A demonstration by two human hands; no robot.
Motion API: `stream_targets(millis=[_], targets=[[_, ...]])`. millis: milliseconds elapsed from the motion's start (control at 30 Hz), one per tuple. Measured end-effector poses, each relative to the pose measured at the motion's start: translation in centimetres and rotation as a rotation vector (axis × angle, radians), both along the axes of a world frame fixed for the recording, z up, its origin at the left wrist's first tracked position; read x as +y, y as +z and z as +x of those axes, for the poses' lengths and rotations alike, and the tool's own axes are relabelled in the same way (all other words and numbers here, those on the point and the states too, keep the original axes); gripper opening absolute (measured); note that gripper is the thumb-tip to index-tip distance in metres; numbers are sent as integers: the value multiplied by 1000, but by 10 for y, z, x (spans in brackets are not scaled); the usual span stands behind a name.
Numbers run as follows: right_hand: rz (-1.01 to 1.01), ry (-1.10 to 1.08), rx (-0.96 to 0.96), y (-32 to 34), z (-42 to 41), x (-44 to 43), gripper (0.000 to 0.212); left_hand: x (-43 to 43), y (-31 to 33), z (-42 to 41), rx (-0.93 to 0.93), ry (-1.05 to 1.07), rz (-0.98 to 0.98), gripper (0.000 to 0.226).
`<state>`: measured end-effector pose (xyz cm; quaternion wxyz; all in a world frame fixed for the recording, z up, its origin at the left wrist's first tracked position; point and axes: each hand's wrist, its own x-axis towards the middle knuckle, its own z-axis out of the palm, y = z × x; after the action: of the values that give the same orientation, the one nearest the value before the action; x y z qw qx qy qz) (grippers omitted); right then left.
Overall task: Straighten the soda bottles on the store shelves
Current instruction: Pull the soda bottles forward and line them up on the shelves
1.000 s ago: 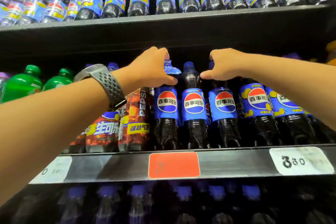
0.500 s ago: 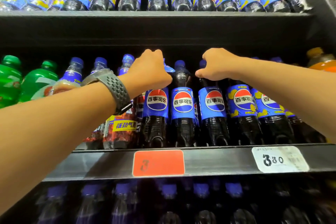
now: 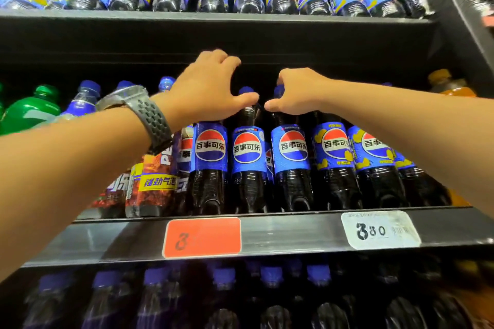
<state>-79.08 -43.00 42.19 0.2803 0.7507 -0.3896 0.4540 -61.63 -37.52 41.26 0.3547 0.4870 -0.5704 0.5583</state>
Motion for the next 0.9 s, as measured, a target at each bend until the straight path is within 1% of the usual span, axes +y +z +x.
stream_targets(millis=[33,67,167,300,467,600,700,900], targets=[[-5,6,-22,1,2,-1,64,-2,4,-5,-64,53,-6,84],[-9,12,-52,3,4,-2,63,-6,8,-10,-77,117,19,82],[-15,9,-127,6,8,-6,53,-18,17,-24,61,222,142,69],[0,49,-209,9,10,-9,46,-29,22,-38,162,154,131,50],[-13,146,-311,11,8,-13,36,-35,17,-44,213,143,111,33],[-23,193,-350,13,6,-13,32,-32,18,-43,280,17,49,21],[-13,208,-363,15,6,-14,29,-32,21,-43,319,-38,37,18],[32,247,-417,20,1,-16,29,-34,18,-41,333,-48,17,26]])
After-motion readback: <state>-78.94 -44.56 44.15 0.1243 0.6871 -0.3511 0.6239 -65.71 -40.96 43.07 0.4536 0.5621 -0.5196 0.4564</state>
